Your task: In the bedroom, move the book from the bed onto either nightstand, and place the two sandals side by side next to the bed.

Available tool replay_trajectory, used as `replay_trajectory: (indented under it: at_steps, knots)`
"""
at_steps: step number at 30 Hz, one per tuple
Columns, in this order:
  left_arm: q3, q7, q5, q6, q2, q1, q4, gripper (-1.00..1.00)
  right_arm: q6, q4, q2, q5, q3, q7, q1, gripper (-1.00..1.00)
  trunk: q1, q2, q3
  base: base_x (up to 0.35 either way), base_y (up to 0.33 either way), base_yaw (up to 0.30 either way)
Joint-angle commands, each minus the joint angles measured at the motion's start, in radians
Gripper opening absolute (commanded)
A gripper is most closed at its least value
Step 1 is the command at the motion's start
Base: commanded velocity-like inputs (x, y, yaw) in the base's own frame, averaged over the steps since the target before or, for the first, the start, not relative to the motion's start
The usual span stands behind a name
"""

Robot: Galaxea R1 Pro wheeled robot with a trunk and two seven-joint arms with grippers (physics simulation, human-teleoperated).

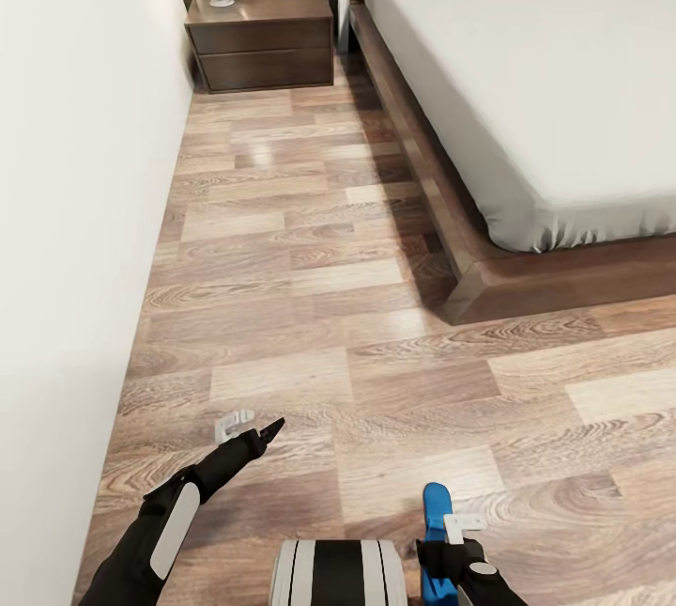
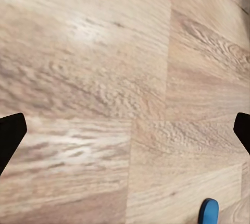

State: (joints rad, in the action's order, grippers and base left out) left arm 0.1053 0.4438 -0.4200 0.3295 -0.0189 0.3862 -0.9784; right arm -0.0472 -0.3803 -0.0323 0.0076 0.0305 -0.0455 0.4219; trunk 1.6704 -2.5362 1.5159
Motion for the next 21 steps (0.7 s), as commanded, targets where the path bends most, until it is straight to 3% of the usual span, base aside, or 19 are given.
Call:
replay_trajectory:
  at_steps: [1,8,20,21]
  knots:
    - [0.004,0.004,-0.008,0.009,-0.001,0.0,0.0,1.0,-0.005,-0.002,0.0,0.0,0.003,-0.004,0.0,1.0,0.0,0.0,0.001,0.0,0.0,0.0]
    - [0.004,0.004,-0.009,0.009,-0.001,0.0,0.0,1.0,-0.005,-0.002,0.0,0.0,0.003,-0.005,0.0,1.0,0.001,-0.001,0.012,0.0,0.0,0.0]
    - [0.004,0.004,-0.009,0.009,-0.001,0.0,0.0,1.0,-0.005,-0.002,0.001,-0.001,0.003,-0.005,0.0,1.0,0.001,-0.001,0.012,0.0,0.0,0.0]
    - [0.004,0.004,-0.009,0.009,-0.001,0.0,0.0,1.0,-0.005,-0.002,0.001,-0.001,0.003,-0.005,0.0,-1.0,0.001,-0.001,0.012,0.0,0.0,0.0]
